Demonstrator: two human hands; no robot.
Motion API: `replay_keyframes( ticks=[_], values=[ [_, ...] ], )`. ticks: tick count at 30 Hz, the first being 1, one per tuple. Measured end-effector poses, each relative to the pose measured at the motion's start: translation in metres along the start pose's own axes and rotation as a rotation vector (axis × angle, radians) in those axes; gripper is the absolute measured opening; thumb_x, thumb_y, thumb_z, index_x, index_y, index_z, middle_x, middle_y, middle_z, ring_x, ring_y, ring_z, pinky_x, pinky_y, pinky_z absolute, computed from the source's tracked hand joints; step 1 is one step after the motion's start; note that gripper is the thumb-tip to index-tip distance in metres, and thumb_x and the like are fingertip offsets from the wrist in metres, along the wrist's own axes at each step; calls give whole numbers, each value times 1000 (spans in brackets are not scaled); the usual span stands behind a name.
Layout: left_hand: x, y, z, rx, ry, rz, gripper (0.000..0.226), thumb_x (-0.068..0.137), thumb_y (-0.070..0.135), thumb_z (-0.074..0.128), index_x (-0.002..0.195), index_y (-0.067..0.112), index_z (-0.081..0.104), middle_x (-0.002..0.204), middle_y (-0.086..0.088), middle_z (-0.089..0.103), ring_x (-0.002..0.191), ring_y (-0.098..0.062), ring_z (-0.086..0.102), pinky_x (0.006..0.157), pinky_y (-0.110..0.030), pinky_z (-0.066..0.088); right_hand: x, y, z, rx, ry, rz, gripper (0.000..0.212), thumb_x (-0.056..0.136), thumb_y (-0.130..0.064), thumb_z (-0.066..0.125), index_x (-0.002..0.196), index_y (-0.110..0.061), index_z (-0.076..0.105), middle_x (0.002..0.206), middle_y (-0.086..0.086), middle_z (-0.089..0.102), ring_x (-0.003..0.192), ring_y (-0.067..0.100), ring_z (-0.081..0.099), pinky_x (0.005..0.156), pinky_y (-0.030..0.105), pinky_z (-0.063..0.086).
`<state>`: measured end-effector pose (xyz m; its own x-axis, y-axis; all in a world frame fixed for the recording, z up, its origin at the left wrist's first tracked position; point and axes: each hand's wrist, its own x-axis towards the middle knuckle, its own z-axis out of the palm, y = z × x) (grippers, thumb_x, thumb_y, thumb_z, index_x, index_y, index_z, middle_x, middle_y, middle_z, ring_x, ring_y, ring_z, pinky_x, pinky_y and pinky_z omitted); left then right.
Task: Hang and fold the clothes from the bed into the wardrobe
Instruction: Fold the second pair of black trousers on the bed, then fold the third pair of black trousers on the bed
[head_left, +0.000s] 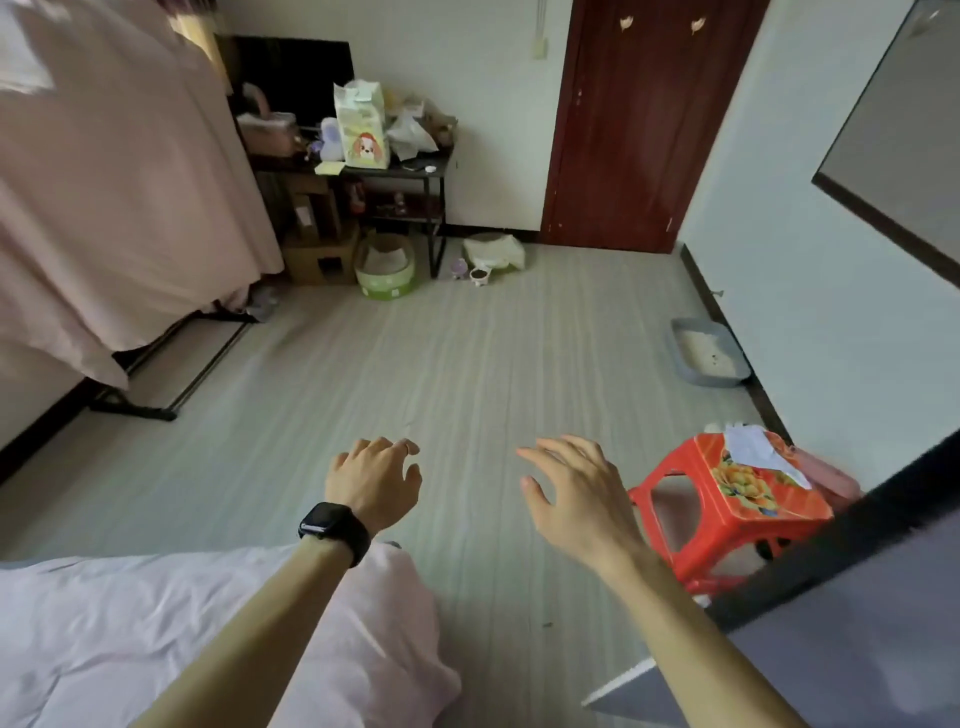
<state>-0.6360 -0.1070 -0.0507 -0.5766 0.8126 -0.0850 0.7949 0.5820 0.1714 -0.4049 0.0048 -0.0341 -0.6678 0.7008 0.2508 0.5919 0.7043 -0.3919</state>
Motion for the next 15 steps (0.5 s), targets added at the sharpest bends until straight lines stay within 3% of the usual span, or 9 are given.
replay_keyframes(
  ticks=[10, 15],
  values=[
    [138, -86, -10, -7, 33, -191, 41, 97, 44, 44, 135, 36, 55, 132, 7, 61, 127, -21, 50, 100, -36, 39, 205, -15, 73, 26, -119, -119, 36, 98, -38, 56, 133, -34, 63, 139, -11, 59, 137, 16, 40, 109, 32, 34],
    [209, -148, -28, 5, 102, -393, 40, 98, 44, 43, 136, 37, 54, 131, 6, 61, 125, -22, 51, 99, -37, 40, 336, -44, 123, 62, -196, -298, 36, 98, -40, 56, 133, -36, 62, 140, -12, 58, 138, 16, 38, 110, 32, 34]
  ],
)
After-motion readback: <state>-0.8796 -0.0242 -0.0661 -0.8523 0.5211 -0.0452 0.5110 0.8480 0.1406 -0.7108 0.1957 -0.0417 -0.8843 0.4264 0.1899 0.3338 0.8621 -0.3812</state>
